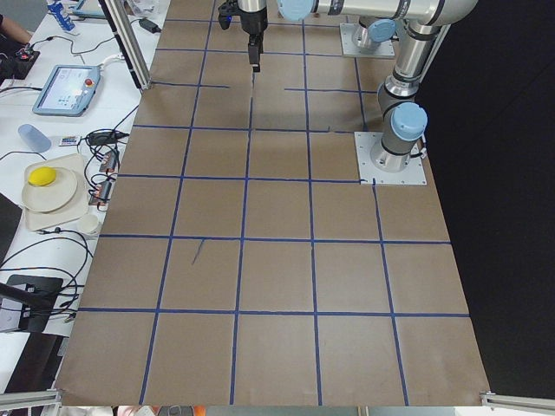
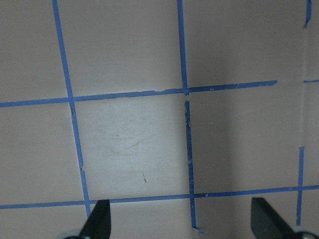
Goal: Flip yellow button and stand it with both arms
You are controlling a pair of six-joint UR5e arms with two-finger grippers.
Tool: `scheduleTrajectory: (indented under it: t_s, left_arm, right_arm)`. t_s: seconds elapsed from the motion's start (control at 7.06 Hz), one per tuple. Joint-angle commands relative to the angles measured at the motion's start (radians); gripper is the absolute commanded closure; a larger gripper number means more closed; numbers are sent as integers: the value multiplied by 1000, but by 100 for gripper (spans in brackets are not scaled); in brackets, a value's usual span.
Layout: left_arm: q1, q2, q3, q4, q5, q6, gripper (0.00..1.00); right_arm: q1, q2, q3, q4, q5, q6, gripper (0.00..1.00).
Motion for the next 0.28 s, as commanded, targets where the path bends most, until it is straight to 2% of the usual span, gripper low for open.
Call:
scheduleTrajectory:
  t_s: [0.0,0.14]
  left_arm:
    - [0,0,-3,-2,0,0,0]
    - [0,1,-5,0,0,0,0]
  right_arm:
    - [1,-1,2,-1,1,73,0]
    - [1,-1,0,-2,2,73,0]
